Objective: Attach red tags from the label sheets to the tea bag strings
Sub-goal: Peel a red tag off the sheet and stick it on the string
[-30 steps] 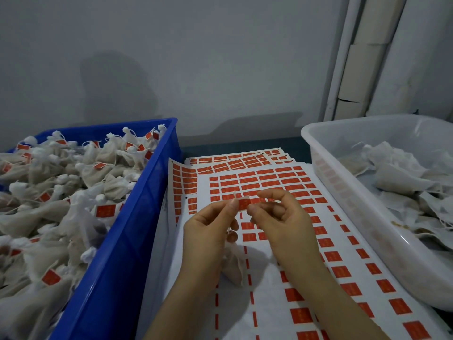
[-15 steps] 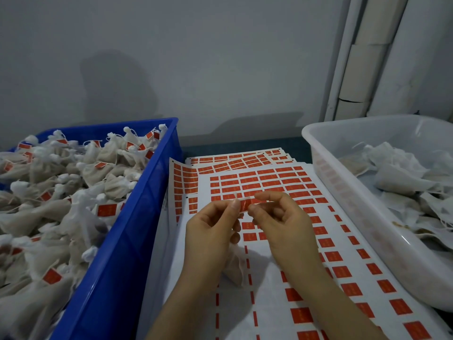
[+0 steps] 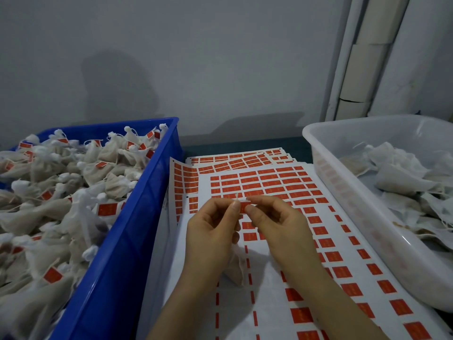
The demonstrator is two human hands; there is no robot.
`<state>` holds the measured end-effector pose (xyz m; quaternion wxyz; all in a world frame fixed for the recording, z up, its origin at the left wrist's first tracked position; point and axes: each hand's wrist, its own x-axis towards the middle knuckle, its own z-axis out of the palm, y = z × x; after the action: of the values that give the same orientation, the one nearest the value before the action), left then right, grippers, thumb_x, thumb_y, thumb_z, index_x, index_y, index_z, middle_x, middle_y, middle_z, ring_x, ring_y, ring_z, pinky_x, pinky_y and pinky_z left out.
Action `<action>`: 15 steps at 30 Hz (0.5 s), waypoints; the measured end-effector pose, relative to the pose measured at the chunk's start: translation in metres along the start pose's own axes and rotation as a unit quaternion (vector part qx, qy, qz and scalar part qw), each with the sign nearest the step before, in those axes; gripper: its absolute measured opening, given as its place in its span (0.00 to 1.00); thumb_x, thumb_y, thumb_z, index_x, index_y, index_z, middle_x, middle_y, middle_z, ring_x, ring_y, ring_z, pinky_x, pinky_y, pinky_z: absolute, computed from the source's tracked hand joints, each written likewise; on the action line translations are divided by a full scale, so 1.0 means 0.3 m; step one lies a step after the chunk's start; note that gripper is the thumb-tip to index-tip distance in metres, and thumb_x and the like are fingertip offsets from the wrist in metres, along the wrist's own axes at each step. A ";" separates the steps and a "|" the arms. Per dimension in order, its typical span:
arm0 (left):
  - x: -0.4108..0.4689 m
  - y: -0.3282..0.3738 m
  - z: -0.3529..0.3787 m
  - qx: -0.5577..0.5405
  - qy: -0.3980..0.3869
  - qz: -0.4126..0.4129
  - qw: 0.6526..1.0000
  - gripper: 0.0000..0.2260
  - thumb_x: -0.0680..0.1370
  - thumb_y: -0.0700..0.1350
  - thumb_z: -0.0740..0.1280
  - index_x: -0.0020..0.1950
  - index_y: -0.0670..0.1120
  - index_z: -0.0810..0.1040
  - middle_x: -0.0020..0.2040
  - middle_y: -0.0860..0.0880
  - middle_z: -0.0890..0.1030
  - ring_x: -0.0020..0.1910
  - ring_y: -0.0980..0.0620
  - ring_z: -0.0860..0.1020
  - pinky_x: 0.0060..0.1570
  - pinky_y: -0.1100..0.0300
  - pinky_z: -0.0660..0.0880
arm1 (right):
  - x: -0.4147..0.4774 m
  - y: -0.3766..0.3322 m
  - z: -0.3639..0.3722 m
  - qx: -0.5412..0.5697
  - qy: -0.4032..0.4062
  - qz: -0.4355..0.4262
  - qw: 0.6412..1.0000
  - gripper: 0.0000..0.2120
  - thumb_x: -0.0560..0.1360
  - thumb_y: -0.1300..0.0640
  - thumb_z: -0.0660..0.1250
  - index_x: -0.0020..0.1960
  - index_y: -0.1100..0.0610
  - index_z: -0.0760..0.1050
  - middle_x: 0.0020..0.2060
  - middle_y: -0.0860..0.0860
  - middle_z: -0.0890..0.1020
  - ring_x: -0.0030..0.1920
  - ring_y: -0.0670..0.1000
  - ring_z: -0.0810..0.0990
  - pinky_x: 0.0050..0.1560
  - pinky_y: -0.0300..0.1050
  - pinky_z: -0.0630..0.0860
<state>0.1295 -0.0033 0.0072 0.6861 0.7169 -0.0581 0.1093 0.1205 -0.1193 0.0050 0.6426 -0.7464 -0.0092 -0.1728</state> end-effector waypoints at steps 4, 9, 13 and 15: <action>0.001 -0.003 0.000 0.022 -0.024 0.004 0.999 0.07 0.69 0.55 0.65 0.43 0.55 0.79 0.38 0.59 0.82 0.38 0.58 0.81 0.32 0.71 0.75 | 0.002 -0.002 0.000 0.008 -0.003 0.014 1.000 0.05 0.69 0.46 0.68 0.44 0.40 0.73 0.40 0.33 0.78 0.42 0.37 0.79 0.34 0.22 0.71; 0.002 -0.007 -0.002 0.028 -0.018 0.013 0.999 0.06 0.70 0.54 0.65 0.43 0.55 0.79 0.39 0.59 0.82 0.38 0.57 0.81 0.32 0.70 0.75 | 0.001 0.000 0.003 0.030 -0.032 0.017 0.999 0.08 0.67 0.47 0.69 0.45 0.40 0.74 0.38 0.30 0.79 0.43 0.30 0.77 0.35 0.21 0.70; 0.002 -0.007 0.000 0.033 -0.013 0.023 0.999 0.07 0.71 0.54 0.65 0.44 0.55 0.79 0.39 0.59 0.82 0.37 0.56 0.81 0.32 0.69 0.75 | 0.004 0.004 0.001 0.026 -0.025 0.004 0.999 0.09 0.69 0.51 0.70 0.45 0.39 0.74 0.37 0.27 0.78 0.43 0.29 0.77 0.34 0.22 0.70; 0.002 -0.006 0.001 0.038 -0.013 0.029 0.999 0.06 0.71 0.54 0.64 0.44 0.55 0.78 0.38 0.59 0.82 0.37 0.57 0.81 0.32 0.70 0.75 | 0.004 0.001 0.000 0.021 -0.018 -0.001 1.000 0.09 0.69 0.51 0.70 0.44 0.39 0.74 0.37 0.26 0.77 0.43 0.30 0.77 0.33 0.22 0.70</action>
<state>0.1304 -0.0036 0.0056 0.6538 0.7421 -0.0841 0.1219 0.1216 -0.1197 0.0050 0.6576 -0.7357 -0.0253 -0.1599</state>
